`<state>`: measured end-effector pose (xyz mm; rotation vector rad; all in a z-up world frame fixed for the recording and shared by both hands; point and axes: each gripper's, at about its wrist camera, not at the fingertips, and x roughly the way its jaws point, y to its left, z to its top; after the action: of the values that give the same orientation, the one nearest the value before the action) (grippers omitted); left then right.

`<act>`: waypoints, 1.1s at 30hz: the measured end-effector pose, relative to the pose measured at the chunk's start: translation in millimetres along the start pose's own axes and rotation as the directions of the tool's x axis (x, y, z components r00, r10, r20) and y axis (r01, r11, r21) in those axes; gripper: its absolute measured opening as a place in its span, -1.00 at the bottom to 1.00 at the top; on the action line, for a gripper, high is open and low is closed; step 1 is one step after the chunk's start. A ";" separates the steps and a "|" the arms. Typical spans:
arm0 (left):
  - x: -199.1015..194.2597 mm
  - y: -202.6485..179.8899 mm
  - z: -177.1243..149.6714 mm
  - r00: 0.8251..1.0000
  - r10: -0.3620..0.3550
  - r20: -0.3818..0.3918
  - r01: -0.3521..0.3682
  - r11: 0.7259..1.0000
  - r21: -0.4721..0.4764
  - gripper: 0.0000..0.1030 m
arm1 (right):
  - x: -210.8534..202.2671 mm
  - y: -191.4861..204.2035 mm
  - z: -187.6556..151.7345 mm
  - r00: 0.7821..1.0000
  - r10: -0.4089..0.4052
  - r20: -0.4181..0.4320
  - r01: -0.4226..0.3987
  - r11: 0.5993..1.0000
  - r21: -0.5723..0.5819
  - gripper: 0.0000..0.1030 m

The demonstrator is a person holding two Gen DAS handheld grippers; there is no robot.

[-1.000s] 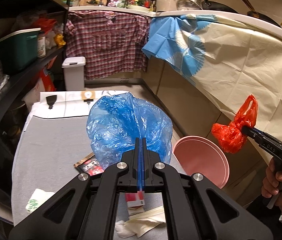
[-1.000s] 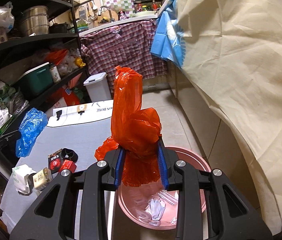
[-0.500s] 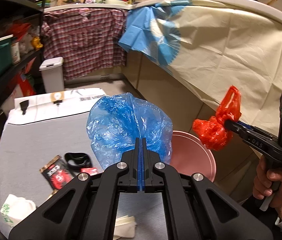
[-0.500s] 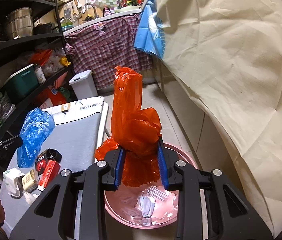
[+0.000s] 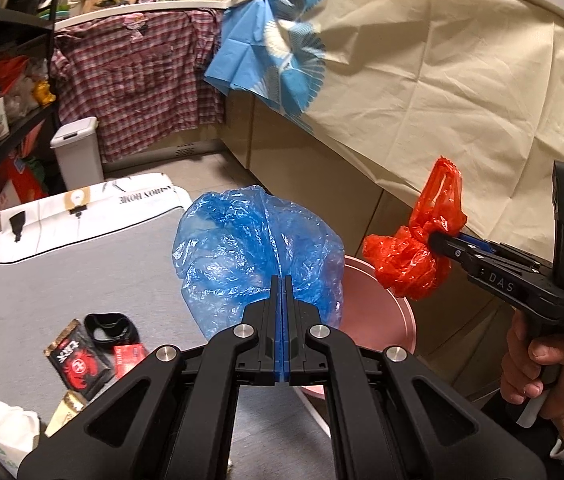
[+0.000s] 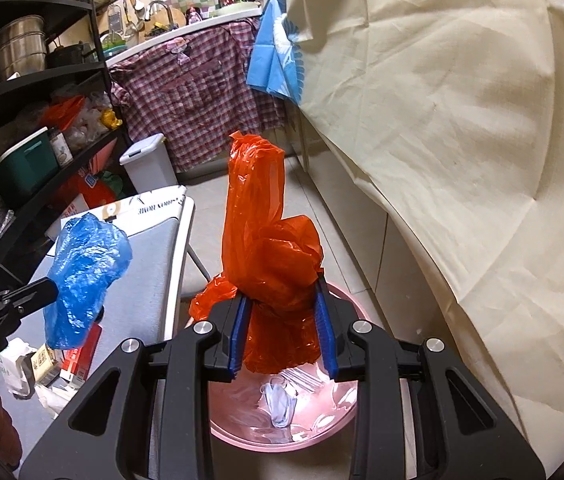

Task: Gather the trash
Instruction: 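Carry the red bag over the pink bucket with the right gripper while the left carries the blue bag, then open both grippers to drop the red and blue bags into the bucket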

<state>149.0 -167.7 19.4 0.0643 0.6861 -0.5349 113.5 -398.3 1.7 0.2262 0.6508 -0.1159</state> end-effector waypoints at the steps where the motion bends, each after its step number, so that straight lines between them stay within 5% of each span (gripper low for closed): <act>1: 3.9 -3.1 -0.3 1.000 -0.003 -0.006 0.003 1.000 0.006 -1.00 | 1.8 -0.5 0.2 1.000 -0.003 -0.007 0.003 1.000 0.001 -0.40; 21: 59.5 -46.5 -11.3 0.994 -0.040 -0.098 0.049 0.995 0.090 -1.00 | 27.1 -3.6 -2.5 0.994 -0.063 -0.087 0.061 0.998 -0.027 -0.27; 27: 63.1 -44.1 -10.2 0.994 -0.043 -0.102 0.051 0.996 0.078 -0.58 | 29.8 -5.2 -1.6 0.993 -0.084 -0.088 0.082 0.996 -0.026 0.08; 33: 56.7 -40.1 -8.4 0.995 -0.047 -0.083 0.052 0.997 0.061 -0.58 | 27.7 -4.1 -2.0 0.994 -0.084 -0.077 0.082 0.996 -0.030 0.08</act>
<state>161.1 -225.9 -17.6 0.1293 0.7517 -0.6042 133.5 -402.8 -17.5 0.1783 0.7392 -0.1786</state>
